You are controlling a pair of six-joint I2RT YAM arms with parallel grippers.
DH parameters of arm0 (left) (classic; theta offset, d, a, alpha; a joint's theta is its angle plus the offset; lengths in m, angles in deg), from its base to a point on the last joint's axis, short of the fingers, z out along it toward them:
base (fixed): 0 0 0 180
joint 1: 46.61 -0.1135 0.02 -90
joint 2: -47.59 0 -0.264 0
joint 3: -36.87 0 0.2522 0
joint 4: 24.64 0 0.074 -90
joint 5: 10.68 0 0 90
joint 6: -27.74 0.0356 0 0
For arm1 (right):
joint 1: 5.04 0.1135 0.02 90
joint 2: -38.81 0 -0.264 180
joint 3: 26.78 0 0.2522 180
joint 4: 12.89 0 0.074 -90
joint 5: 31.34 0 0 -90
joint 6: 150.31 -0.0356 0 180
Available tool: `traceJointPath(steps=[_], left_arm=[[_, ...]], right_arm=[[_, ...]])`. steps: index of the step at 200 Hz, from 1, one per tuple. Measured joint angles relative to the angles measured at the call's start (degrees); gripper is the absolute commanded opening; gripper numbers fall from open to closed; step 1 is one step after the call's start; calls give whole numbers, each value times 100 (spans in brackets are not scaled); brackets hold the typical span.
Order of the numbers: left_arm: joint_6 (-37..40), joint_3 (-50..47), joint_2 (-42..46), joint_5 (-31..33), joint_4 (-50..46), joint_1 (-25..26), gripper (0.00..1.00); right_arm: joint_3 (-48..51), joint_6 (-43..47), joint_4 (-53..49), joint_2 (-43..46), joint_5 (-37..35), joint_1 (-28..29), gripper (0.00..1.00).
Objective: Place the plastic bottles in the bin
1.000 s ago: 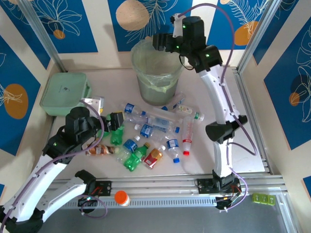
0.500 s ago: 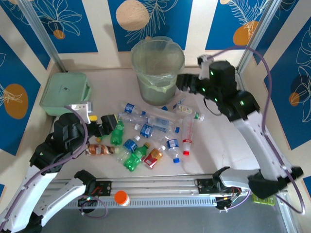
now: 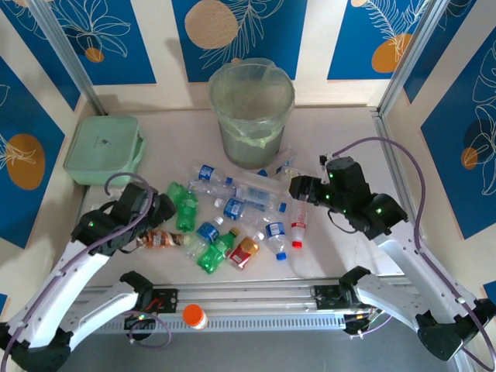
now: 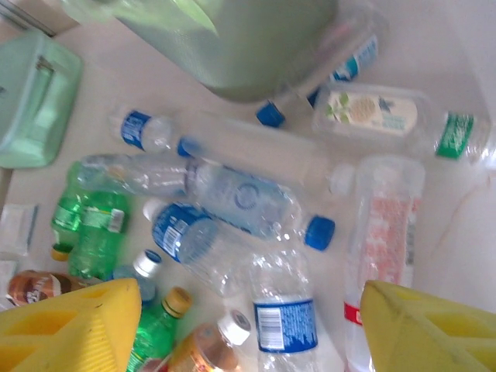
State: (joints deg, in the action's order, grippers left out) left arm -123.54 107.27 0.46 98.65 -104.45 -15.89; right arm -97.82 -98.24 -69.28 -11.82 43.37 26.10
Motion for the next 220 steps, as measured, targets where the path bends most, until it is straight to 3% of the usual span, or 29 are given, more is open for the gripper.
traceJointPath(steps=[46, 103, 150, 220], left_arm=[[-570, -22, -708, -153, -573, -439, 99], [-1738, -822, -525, -492, -776, -1547, 100], [-2468, -1075, -1117, -678, -98, -1727, 99], [-3182, -1620, -1185, -732, 450, -1749, 98]], right_arm=[[116, -249, -22, 146, -105, 26, 75], [654, -457, 256, 426, -101, 63, 75], [675, -457, 302, 470, -103, 79, 75], [835, -455, 284, 835, -275, 79, 75]])
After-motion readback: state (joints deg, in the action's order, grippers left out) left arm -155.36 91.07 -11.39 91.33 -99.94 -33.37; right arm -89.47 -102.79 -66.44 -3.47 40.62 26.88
